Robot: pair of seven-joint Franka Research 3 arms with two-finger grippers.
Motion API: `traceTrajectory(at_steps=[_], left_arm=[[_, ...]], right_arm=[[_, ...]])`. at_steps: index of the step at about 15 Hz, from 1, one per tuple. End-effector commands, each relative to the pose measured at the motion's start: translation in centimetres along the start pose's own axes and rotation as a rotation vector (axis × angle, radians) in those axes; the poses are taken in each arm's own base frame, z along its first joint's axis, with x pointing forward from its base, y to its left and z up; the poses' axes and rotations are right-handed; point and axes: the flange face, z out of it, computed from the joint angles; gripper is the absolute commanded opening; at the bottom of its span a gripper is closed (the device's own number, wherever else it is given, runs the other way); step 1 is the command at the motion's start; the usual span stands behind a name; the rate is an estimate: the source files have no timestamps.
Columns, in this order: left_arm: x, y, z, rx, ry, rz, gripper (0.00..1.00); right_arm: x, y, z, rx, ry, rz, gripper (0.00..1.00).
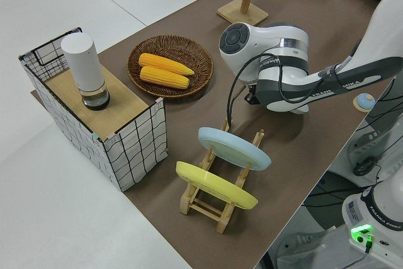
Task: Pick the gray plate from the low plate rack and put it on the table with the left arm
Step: 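Lower the gray plate flat onto the table and open the left gripper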
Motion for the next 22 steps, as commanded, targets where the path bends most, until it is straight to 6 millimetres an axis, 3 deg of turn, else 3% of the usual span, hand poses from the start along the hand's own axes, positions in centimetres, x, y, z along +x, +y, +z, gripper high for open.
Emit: traceTrajectory(at_steps=[1, 7, 8, 10, 11, 12, 17, 22], left_arm=[[0.7, -0.1, 4.2, 0.032, -0.029, 0.02, 0.0], [1.1, 0.3, 4.6, 0.043, -0.053, 0.044, 0.03], [1.1, 0.4, 4.5, 0.043, -0.055, 0.047, 0.21], [1.2, 0.6, 4.0, 0.051, -0.048, 0.05, 0.46], [1.3, 0.5, 3.7, 0.055, -0.043, 0.054, 0.87], [1.4, 0.5, 3.6, 0.06, -0.043, 0.06, 1.0], [2.0, 0.7, 1.3, 0.087, -0.021, 0.077, 1.0], [1.1, 2.6, -4.5, 0.156, 0.058, 0.119, 1.0]], right_arm=[[0.1, 0.2, -0.3, -0.001, -0.005, 0.017, 0.983], [0.1, 0.2, -0.3, -0.001, -0.005, 0.015, 0.983], [0.1, 0.2, -0.3, -0.001, -0.004, 0.015, 0.983], [0.1, 0.2, -0.3, -0.001, -0.005, 0.015, 0.983], [0.1, 0.2, -0.3, -0.001, -0.004, 0.015, 0.983], [0.1, 0.2, -0.3, -0.001, -0.004, 0.015, 0.983], [0.1, 0.2, -0.3, -0.001, -0.005, 0.015, 0.983], [0.1, 0.2, -0.3, -0.001, -0.005, 0.015, 0.983]])
